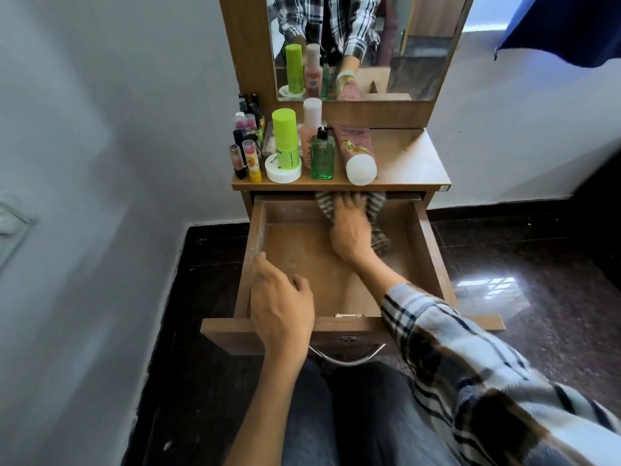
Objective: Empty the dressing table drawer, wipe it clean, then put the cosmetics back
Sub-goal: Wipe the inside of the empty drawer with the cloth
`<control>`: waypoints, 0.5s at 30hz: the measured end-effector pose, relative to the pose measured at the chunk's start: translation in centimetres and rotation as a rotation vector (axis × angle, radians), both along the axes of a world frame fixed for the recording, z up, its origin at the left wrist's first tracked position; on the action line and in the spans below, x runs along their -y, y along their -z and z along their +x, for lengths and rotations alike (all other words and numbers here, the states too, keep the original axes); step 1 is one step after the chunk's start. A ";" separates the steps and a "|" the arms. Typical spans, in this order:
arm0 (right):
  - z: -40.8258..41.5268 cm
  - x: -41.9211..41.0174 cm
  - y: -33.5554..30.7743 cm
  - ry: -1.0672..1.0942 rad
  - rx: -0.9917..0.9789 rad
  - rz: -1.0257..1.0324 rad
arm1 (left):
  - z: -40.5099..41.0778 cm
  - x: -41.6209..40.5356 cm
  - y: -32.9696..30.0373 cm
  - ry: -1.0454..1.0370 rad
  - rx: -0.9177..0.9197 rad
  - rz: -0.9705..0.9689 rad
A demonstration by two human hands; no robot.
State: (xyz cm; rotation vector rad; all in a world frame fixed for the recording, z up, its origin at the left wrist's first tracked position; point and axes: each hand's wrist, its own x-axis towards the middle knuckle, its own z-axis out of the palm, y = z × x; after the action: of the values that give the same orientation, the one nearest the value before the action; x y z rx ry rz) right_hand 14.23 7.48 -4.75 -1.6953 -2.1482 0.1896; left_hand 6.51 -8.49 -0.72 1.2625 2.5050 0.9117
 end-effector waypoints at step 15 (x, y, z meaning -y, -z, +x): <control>-1.6 -2.6 1.6 -0.755 0.717 -0.002 | -0.4 0.0 0.4 0.014 -0.012 0.024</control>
State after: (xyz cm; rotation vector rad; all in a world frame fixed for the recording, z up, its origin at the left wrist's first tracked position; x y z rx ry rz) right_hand 12.64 10.07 -6.36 -0.9247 -3.2350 -0.2601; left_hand 6.16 -8.47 -1.14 1.2942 2.4986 0.9362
